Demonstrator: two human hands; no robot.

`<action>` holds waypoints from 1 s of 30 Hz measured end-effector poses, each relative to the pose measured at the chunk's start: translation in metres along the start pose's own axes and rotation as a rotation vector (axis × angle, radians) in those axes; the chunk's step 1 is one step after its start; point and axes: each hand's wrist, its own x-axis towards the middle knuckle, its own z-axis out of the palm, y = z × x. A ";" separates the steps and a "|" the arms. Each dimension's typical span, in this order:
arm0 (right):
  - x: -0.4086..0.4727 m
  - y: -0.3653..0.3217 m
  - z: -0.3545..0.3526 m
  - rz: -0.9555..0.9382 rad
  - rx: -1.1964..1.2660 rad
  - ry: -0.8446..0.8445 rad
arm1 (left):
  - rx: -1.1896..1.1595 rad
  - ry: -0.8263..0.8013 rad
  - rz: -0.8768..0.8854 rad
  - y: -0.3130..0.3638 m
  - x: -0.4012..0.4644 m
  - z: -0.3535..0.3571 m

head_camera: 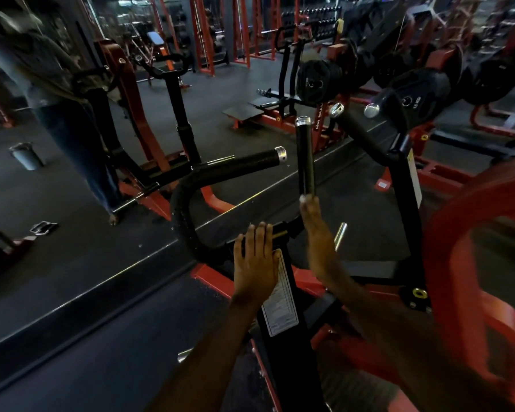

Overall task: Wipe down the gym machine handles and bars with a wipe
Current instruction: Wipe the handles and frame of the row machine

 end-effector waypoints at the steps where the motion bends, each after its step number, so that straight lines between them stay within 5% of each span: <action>1: -0.019 -0.001 0.003 -0.036 0.002 -0.045 | -0.006 0.003 -0.004 0.000 0.000 0.000; 4: -0.045 0.004 -0.008 -0.181 0.031 -0.006 | 0.000 0.001 0.000 0.000 0.000 -0.001; 8: 0.043 0.009 -0.025 0.339 0.480 0.498 | 0.017 -0.013 -0.002 0.001 0.001 -0.004; 12: 0.089 -0.001 -0.029 0.634 0.762 0.171 | 0.029 -0.049 -0.010 0.003 0.001 -0.006; 20: -0.001 -0.030 0.009 0.954 1.199 0.018 | 0.038 -0.026 0.000 0.002 0.001 -0.004; 25: -0.008 -0.025 -0.016 0.968 1.043 -0.093 | 0.029 -0.058 -0.001 0.001 0.001 -0.005; 30: 0.034 -0.006 -0.049 0.568 0.533 0.344 | 0.014 -0.075 -0.025 0.002 0.002 -0.003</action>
